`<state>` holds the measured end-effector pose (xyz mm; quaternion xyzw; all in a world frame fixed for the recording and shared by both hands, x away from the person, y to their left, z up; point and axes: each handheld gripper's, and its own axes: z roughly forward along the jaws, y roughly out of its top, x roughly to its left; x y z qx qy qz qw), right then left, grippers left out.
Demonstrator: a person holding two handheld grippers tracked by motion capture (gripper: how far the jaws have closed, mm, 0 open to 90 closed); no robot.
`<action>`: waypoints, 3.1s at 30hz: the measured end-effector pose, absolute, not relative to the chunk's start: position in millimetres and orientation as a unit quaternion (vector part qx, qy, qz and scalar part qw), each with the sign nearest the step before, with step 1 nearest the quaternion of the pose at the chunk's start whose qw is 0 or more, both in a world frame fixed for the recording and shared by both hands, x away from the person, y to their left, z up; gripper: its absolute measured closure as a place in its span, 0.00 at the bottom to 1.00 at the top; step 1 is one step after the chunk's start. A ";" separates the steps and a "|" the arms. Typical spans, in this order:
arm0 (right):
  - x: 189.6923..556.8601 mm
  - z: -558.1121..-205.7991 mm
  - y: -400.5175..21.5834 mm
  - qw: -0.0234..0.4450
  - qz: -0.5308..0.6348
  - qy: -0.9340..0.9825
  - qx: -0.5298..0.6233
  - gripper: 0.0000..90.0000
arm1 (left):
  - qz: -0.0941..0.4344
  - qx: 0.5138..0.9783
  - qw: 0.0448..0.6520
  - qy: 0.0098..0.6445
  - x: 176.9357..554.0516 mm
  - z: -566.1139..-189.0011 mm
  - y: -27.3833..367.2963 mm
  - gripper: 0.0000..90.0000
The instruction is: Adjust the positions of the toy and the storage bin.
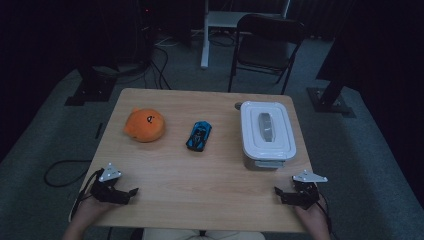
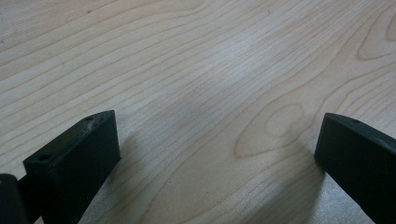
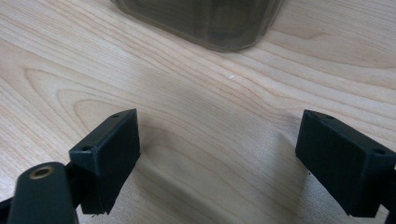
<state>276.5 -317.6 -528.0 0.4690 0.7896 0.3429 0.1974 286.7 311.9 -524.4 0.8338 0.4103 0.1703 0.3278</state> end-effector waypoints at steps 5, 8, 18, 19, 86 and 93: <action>276.5 -527.9 -317.5 0.198 0.341 0.790 0.469 0.15 | 0.170 0.834 0.327 0.410 286.7 -524.4 311.9 0.01; 276.4 -528.0 -317.4 0.198 0.342 0.790 0.469 0.15 | 0.170 0.834 0.328 0.411 286.7 -524.4 311.8 0.01; 276.5 -528.0 -317.4 0.199 0.342 0.790 0.469 0.15 | 0.170 0.834 0.324 0.413 285.5 -522.6 309.4 0.04; 276.5 -528.0 -317.3 0.199 0.342 0.790 0.469 0.15 | 0.169 0.834 0.325 0.412 284.8 -522.6 307.1 0.04; 276.6 -528.0 -317.4 0.200 0.341 0.788 0.472 0.15 | 0.151 0.855 0.286 0.404 410.9 -477.9 130.0 0.05; 276.5 -528.0 -317.4 0.199 0.341 0.788 0.472 0.15 | 0.156 0.845 0.286 0.424 434.2 -471.6 102.6 0.05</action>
